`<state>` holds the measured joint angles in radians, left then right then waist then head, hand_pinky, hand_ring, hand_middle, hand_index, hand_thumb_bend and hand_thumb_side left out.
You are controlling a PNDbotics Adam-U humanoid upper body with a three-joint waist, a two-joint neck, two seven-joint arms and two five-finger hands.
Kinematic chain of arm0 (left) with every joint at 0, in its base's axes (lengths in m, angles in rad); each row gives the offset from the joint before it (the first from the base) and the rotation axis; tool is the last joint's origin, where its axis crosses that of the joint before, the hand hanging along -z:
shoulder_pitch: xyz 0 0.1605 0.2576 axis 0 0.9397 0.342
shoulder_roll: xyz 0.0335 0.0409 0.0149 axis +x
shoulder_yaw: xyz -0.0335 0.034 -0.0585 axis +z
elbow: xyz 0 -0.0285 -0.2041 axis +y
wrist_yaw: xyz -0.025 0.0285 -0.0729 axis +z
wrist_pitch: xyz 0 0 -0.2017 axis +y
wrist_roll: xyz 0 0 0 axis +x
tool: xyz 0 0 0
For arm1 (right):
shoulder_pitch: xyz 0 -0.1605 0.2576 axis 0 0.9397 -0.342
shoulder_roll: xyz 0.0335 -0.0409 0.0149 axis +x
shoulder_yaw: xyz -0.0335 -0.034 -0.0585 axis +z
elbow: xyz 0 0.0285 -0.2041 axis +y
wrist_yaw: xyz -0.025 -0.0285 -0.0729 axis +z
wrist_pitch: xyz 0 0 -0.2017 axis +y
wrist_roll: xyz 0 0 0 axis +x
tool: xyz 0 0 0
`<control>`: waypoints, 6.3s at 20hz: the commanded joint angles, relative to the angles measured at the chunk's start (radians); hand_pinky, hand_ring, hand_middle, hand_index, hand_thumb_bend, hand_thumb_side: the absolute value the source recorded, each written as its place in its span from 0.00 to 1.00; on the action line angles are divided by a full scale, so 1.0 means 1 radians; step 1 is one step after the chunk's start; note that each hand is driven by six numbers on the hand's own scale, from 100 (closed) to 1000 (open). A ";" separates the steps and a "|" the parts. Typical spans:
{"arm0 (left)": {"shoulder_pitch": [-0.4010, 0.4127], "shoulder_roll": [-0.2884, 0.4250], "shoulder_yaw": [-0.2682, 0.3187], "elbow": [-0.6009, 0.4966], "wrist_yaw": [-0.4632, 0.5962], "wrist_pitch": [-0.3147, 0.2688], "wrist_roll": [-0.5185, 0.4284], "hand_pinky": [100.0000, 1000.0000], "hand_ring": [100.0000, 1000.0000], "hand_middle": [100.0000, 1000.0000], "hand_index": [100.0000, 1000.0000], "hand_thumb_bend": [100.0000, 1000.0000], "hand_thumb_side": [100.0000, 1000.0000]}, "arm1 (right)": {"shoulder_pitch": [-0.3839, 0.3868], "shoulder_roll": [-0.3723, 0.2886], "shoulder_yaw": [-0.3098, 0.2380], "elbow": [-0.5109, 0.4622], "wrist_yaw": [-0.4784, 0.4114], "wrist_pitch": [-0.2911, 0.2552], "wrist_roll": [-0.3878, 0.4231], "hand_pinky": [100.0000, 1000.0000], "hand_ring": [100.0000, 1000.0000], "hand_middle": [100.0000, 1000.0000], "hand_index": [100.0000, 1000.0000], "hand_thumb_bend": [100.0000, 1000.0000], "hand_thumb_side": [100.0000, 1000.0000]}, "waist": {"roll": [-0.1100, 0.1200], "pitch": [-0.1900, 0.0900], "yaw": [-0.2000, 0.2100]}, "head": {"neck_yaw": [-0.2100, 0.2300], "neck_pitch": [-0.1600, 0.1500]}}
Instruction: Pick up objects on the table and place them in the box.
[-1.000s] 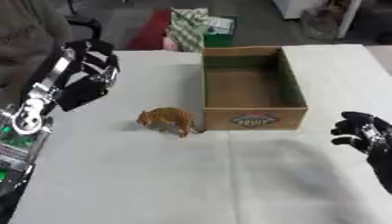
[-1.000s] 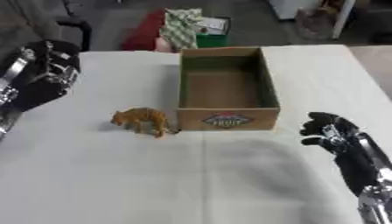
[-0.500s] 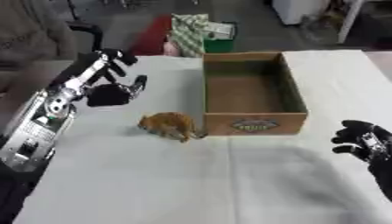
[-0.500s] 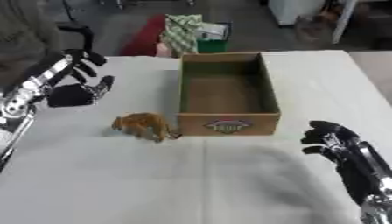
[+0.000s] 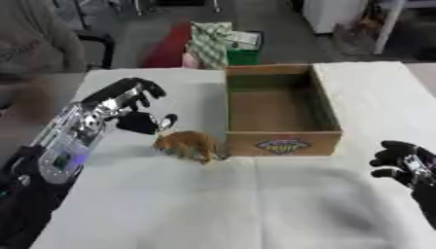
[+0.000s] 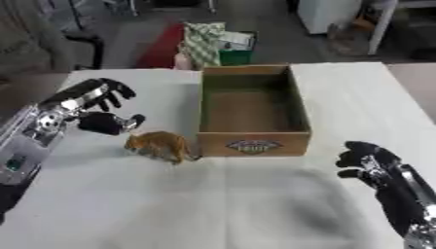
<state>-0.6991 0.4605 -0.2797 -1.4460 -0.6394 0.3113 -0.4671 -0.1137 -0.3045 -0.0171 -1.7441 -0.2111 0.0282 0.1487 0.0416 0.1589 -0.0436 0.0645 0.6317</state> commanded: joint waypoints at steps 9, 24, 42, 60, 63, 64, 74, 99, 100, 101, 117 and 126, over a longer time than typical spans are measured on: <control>-0.046 -0.011 -0.024 0.066 -0.018 -0.087 -0.124 0.70 0.75 0.79 0.85 0.43 0.35 | -0.004 -0.017 0.002 -0.007 0.012 -0.001 0.004 0.59 0.64 0.57 0.74 0.00 0.56 | 0.000 -0.017 -0.002 | 0.002 -0.018; -0.061 -0.059 -0.049 0.122 -0.051 -0.139 -0.139 0.70 0.74 0.77 0.85 0.43 0.30 | -0.006 -0.016 0.004 -0.008 0.011 0.000 0.006 0.59 0.64 0.57 0.74 0.00 0.56 | 0.001 -0.017 -0.011 | -0.001 0.057; -0.119 -0.110 -0.066 0.247 -0.139 -0.168 -0.158 0.66 0.64 0.65 0.76 0.26 0.09 | -0.014 -0.015 0.007 -0.010 0.010 0.000 0.008 0.59 0.64 0.57 0.74 0.00 0.56 | -0.001 -0.010 -0.025 | -0.010 0.069; -0.137 -0.074 -0.060 0.153 -0.061 -0.117 -0.113 0.43 0.20 0.14 0.33 0.00 0.16 | -0.013 -0.017 0.004 -0.008 0.012 0.000 0.005 0.59 0.64 0.57 0.74 0.00 0.56 | 0.001 -0.011 -0.027 | -0.024 0.078; -0.157 -0.036 -0.072 0.093 -0.035 -0.115 -0.166 0.44 0.20 0.13 0.33 0.00 0.16 | -0.011 -0.019 0.003 -0.008 0.013 0.000 0.005 0.59 0.64 0.57 0.74 0.00 0.56 | 0.003 -0.013 -0.027 | -0.024 0.078; -0.166 -0.022 -0.076 0.073 -0.029 -0.115 -0.189 0.44 0.20 0.13 0.33 0.00 0.16 | -0.011 -0.020 0.003 -0.008 0.013 0.000 0.004 0.59 0.64 0.57 0.74 0.00 0.56 | 0.003 -0.013 -0.027 | -0.024 0.078; -0.317 0.003 -0.096 0.034 -0.116 -0.133 -0.313 0.46 0.20 0.12 0.32 0.00 0.16 | -0.012 -0.026 0.008 -0.008 0.015 0.000 0.009 0.59 0.64 0.57 0.74 0.00 0.56 | 0.012 -0.014 -0.043 | -0.022 0.060; -0.391 -0.290 0.029 0.460 -0.669 -0.171 0.250 0.49 0.27 0.17 0.37 0.00 0.15 | -0.059 -0.028 0.038 -0.015 0.021 0.000 0.041 0.59 0.64 0.57 0.74 0.00 0.57 | 0.027 0.034 -0.163 | 0.020 -0.020; -0.385 -0.295 0.029 0.467 -0.672 -0.170 0.274 0.50 0.31 0.21 0.40 0.00 0.15 | -0.059 -0.027 0.038 -0.016 0.021 0.000 0.042 0.59 0.64 0.57 0.74 0.00 0.57 | 0.027 0.035 -0.165 | 0.021 -0.022; -0.379 -0.300 0.028 0.475 -0.674 -0.169 0.295 0.51 0.32 0.23 0.41 0.00 0.15 | -0.060 -0.027 0.038 -0.016 0.021 0.000 0.042 0.59 0.64 0.57 0.74 0.00 0.57 | 0.027 0.036 -0.167 | 0.022 -0.024; -0.357 -0.313 -0.009 0.484 -0.592 -0.239 0.023 0.69 0.71 0.68 0.74 0.05 0.08 | -0.062 -0.025 0.037 -0.015 0.018 0.001 0.045 0.59 0.64 0.57 0.74 0.00 0.57 | 0.028 0.033 -0.169 | 0.019 -0.036; -0.379 -0.293 -0.047 0.381 -0.842 -0.309 -0.091 0.68 0.60 0.48 0.58 0.10 0.03 | -0.062 -0.026 0.036 -0.015 0.015 0.002 0.045 0.59 0.64 0.57 0.74 0.00 0.58 | 0.028 0.027 -0.168 | 0.018 -0.043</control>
<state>-1.0653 0.1582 -0.3205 -1.0429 -1.4464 0.0159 -0.5415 -0.1665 -0.3138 0.0246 -1.7392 -0.1947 0.0315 0.1900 0.0769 0.1974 -0.2114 0.0847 0.6022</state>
